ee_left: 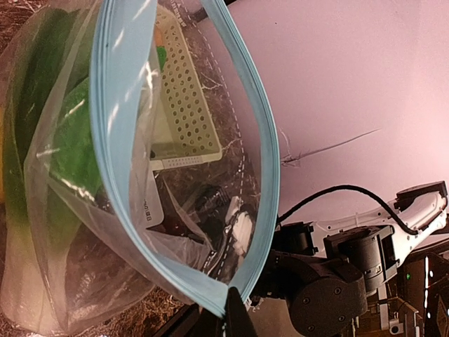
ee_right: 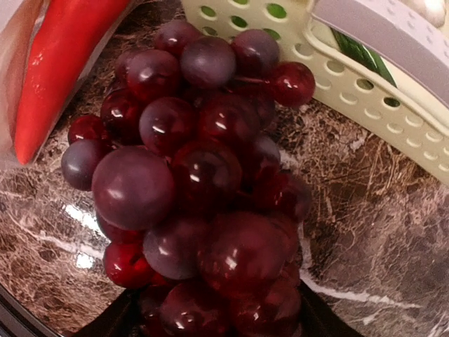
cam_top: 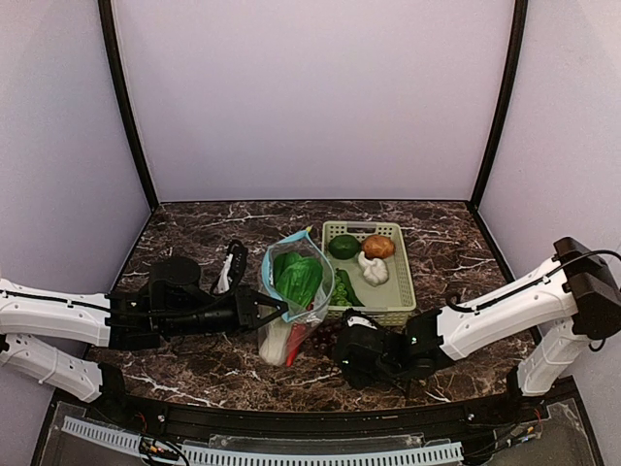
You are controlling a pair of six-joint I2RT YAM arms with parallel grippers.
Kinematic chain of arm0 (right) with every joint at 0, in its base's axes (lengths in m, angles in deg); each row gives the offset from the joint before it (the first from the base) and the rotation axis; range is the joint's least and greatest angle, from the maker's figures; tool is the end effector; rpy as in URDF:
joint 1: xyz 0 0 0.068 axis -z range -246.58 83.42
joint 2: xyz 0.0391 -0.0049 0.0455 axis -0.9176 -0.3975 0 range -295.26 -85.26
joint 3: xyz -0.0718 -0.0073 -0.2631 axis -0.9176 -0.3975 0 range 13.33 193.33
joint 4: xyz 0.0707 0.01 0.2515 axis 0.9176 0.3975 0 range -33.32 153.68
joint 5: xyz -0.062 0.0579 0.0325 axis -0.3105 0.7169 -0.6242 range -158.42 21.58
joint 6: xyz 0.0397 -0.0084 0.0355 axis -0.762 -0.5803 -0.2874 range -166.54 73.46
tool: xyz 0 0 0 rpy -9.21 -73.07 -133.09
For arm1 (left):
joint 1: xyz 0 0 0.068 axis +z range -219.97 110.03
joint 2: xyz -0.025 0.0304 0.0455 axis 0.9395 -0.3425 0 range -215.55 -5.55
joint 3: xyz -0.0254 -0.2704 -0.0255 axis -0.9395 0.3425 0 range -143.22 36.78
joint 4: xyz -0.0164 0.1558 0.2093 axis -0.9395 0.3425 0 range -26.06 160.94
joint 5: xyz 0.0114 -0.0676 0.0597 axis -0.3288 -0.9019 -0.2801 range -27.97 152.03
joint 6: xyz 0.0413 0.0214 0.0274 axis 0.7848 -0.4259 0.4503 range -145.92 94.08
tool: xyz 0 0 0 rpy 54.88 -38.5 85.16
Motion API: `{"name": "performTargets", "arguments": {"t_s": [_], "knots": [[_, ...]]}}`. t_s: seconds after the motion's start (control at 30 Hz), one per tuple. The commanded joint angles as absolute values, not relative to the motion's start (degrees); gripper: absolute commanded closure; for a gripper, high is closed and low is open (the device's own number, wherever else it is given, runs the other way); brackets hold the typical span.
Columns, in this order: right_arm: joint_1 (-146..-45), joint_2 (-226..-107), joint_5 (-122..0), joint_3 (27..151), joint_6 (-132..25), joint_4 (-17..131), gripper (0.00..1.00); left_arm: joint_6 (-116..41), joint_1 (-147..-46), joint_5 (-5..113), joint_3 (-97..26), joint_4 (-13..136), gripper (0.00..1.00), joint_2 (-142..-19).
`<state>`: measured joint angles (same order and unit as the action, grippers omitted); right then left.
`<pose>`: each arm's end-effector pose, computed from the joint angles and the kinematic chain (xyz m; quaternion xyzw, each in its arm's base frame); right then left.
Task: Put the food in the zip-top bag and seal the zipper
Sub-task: Pick up the fake fruit at the center of the board, then place the fake fruit in the zipper food storage bag.
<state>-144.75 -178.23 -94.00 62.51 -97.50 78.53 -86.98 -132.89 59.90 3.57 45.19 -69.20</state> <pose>0.0756 0.2864 0.1544 -0.1788 0.9374 0.0930 0.2838 0.1135 -0.2248 0.2553 0.0243 0.7750 -0.5641 0.2838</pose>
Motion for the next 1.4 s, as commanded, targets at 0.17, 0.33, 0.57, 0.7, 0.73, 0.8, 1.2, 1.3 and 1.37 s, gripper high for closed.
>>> {"name": "performTargets", "arguments": {"t_s": [0.17, 0.33, 0.57, 0.7, 0.73, 0.8, 1.2, 1.3, 1.37], "knots": [[-144.4, -170.0, -95.6, 59.0, -98.1, 76.7, 0.73, -84.8, -132.9, 59.4, 2.1, 48.0, 0.99, -67.8], [-144.6, -159.6, -96.6, 59.3, -100.1, 84.7, 0.83, -84.4, -132.6, 59.2, 2.0, 48.6, 0.99, -67.6], [-144.6, -146.0, -99.9, 65.8, -96.0, 93.9, 1.0, -84.2, -131.5, 58.1, 1.5, 49.3, 0.99, -67.2], [-144.1, -143.7, -98.5, 73.4, -88.7, 93.7, 1.0, -82.6, -131.4, 56.5, -0.3, 51.9, 0.99, -67.2], [-144.0, -144.0, -97.7, 75.4, -86.9, 93.7, 1.0, -82.3, -131.3, 56.2, -0.8, 52.9, 0.99, -67.3], [-143.7, -145.1, -96.4, 79.5, -83.4, 93.7, 1.0, -81.4, -131.2, 55.4, -1.2, 53.7, 0.99, -67.3], [-142.2, -154.9, -86.3, 96.3, -71.9, 92.8, 1.0, -79.8, -131.2, 51.8, -3.2, 55.7, 0.99, -68.3], [-140.8, -157.6, -82.8, 97.8, -71.1, 92.9, 1.0, -79.6, -131.2, 51.4, -3.4, 55.6, 0.99, -68.5], [-140.0, -159.4, -81.1, 98.6, -70.6, 92.7, 1.0, -79.5, -131.2, 51.0, -3.6, 55.7, 0.99, -68.5]]}}
